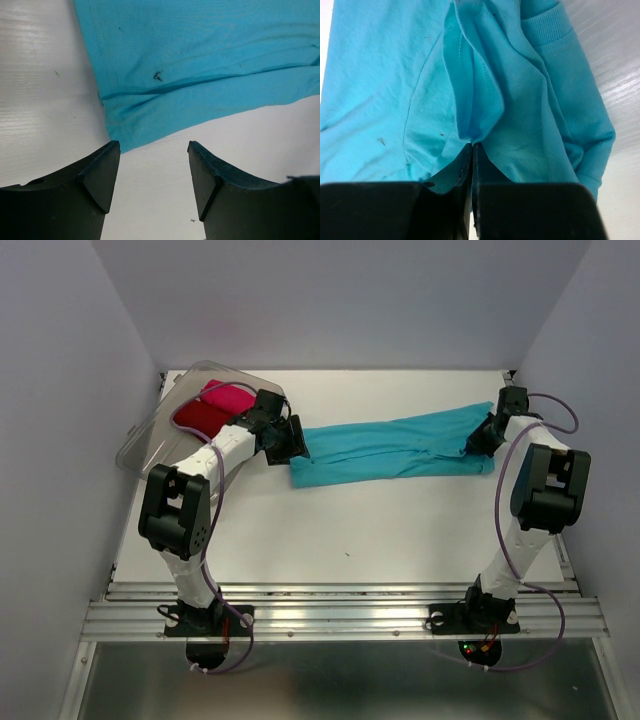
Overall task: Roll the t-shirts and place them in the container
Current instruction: Fold the T-shirt at the center of the board.
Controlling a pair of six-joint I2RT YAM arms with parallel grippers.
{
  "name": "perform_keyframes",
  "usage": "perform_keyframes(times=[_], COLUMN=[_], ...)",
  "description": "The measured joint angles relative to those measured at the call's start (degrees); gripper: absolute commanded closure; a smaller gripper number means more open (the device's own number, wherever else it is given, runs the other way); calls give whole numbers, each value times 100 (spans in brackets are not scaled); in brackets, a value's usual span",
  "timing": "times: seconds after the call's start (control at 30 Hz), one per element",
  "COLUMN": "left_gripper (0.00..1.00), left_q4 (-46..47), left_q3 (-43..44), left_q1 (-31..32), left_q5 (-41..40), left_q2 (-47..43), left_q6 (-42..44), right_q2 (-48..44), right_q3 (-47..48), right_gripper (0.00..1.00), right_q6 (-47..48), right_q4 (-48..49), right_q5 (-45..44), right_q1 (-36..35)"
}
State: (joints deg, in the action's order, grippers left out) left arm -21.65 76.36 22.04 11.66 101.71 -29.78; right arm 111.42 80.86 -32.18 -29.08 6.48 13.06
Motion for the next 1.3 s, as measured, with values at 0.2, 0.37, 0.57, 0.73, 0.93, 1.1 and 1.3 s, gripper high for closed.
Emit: perform_keyframes(times=[0.2, 0.37, 0.57, 0.73, 0.93, 1.1, 1.3], left_gripper=[33, 33, 33, 33, 33, 33, 33], left_q4=[-48, -55, -85, -98, -155, -219, -286], left_q3=[61, 61, 61, 61, 61, 94, 592], left_q1=[0, 0, 0, 26, 199, 278, 339], left_q5=[13, 13, 13, 31, 48, 59, 52], left_q2=[15, 17, 24, 57, 149, 166, 389], left_q6=[2, 2, 35, 101, 195, 245, 313], right_q2=[9, 310, 802, 1222, 1344, 1086, 323], right_q3=[46, 474, 1062, 1543, 1902, 1720, 1080], right_gripper=[99, 99, 94, 55, 55, 72, 87], right_q6=[-17, -20, -107, -345, -457, -398, -306], right_q4=[7, 39, 114, 271, 313, 358, 251], right_q5=[59, 42, -68, -197, -295, -636, -1071], right_q1=[-2, -170, -533, -717, -745, -745, -737])
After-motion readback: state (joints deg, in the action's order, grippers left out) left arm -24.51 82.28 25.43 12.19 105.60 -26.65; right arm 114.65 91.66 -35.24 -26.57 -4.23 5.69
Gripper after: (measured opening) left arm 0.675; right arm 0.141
